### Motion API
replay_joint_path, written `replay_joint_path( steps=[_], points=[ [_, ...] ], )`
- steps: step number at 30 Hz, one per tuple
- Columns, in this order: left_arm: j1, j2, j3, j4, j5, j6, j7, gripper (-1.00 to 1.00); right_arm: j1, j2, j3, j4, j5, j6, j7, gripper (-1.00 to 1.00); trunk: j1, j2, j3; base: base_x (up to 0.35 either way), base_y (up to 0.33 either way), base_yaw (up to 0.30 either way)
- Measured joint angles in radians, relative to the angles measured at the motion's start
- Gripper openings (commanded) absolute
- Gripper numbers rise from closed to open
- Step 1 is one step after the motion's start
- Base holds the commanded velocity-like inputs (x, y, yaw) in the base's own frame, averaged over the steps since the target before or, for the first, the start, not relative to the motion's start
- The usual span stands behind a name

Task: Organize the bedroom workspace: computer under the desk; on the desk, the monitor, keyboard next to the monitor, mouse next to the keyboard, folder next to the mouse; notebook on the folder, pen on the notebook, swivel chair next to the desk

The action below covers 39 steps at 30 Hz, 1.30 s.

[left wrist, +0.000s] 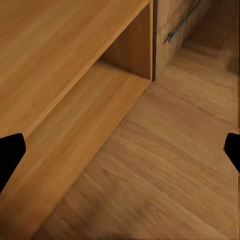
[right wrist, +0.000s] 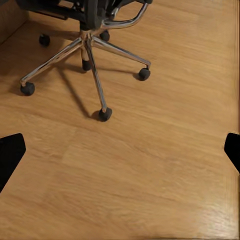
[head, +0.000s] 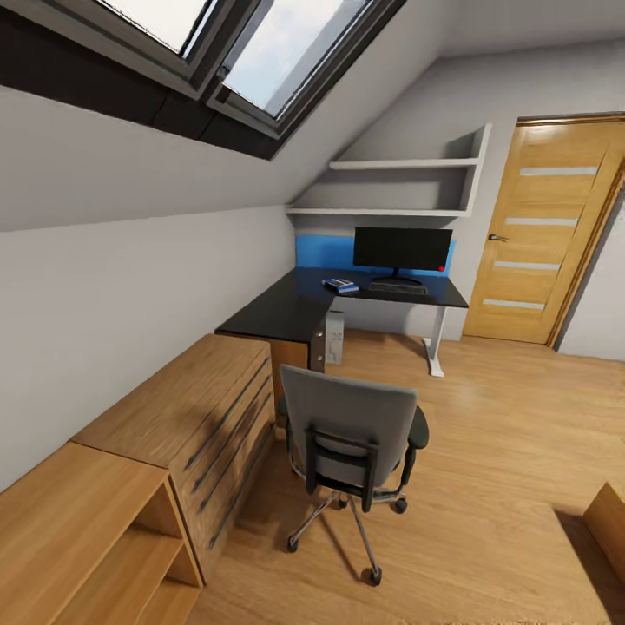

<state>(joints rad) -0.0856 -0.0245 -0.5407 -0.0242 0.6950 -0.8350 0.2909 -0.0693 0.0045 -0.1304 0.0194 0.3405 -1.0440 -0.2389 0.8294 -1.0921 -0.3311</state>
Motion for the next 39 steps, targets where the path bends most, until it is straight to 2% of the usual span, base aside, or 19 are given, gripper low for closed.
replay_joint_path(
  steps=[8, 19, 25, 29, 39],
  points=[
    [0.000, 0.000, 0.000, 0.000, 0.000, 0.000, 0.000, 1.00, 0.000, 0.000, 0.000, 0.000, 0.000, 0.000, 0.000, 1.00, 0.000, 0.000, 0.004, 0.000, 0.132, -0.270],
    [0.000, 0.000, 0.000, 0.000, 0.000, 0.000, 0.000, 1.00, 0.000, 0.000, 0.000, 0.000, 0.000, 0.000, 0.000, 1.00, 0.000, 0.000, 0.011, 0.000, 0.290, -0.270],
    [0.000, 0.000, 0.000, 0.000, 0.000, 0.000, 0.000, 1.00, 0.000, 0.001, 0.000, 0.000, 0.002, 0.000, 0.000, 1.00, 0.000, 0.000, 0.014, 0.000, 0.078, -0.257],
    [0.000, 0.000, -0.001, 0.000, 0.000, 0.000, 0.000, 1.00, 0.000, 0.004, 0.000, 0.000, 0.002, 0.005, 0.000, 1.00, 0.000, 0.000, 0.015, 0.000, 0.011, -0.098],
    [0.000, 0.000, -0.002, 0.000, 0.000, 0.000, 0.000, 1.00, 0.000, 0.013, 0.003, -0.004, -0.001, 0.093, 0.000, 1.00, 0.000, 0.000, 0.015, -0.084, 0.070, -0.012]
  ],
)
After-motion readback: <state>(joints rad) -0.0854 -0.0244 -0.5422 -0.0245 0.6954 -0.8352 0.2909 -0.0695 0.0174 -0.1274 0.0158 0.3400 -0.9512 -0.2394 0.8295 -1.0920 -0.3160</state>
